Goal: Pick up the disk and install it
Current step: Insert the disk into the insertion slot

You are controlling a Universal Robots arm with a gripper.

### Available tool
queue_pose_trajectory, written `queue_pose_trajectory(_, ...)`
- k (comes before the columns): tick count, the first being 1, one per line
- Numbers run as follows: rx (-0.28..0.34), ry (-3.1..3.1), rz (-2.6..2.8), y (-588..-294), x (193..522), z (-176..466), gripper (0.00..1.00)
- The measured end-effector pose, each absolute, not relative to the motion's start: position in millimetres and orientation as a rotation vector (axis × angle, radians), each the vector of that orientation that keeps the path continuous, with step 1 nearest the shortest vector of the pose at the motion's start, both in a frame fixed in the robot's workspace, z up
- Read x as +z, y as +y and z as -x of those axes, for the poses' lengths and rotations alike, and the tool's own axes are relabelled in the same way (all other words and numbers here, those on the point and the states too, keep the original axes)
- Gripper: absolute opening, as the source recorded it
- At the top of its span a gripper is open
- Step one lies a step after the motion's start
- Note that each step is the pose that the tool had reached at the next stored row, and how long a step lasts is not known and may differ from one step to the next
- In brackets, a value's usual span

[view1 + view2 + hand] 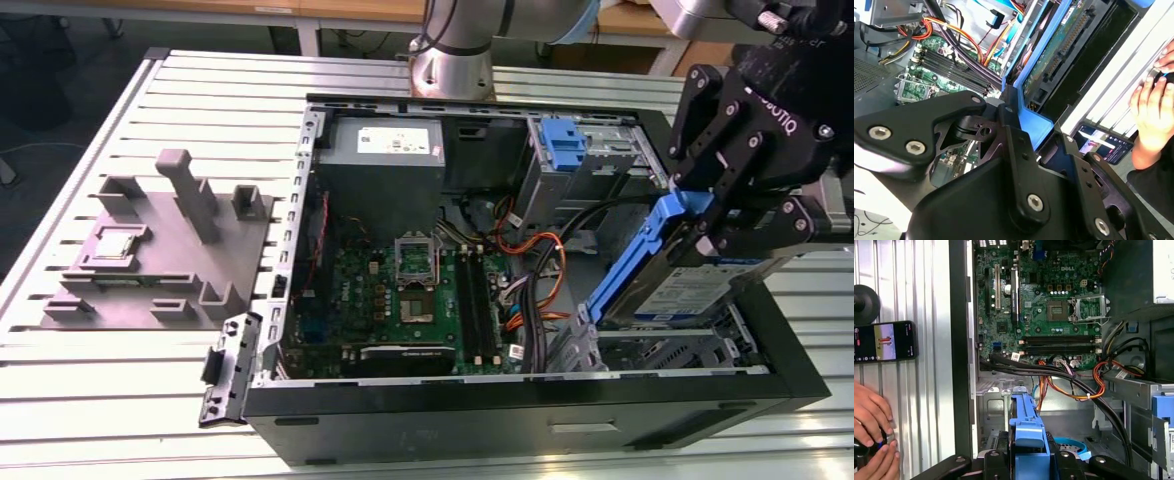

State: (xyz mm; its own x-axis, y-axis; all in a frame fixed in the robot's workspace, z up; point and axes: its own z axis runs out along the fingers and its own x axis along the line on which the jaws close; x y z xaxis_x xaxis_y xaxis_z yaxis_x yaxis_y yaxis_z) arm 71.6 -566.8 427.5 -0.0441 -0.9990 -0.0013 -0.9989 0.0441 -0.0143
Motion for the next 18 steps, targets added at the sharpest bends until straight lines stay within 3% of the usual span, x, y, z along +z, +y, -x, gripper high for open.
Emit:
queue_pose_trajectory(3, -0.015, 2.262, 2.164, -567, 427, -72, 0.38)
queue_pose_trajectory(4, -0.015, 2.262, 2.165, -567, 427, -72, 0.44)
queue_pose_trajectory(10, -0.016, 2.262, 2.164, -567, 421, -72, 0.44)
queue_pose_trajectory(15, -0.016, 2.262, 2.164, -567, 412, -72, 0.31)
queue_pose_trajectory(18, -0.018, 2.262, 2.164, -567, 406, -72, 0.13)
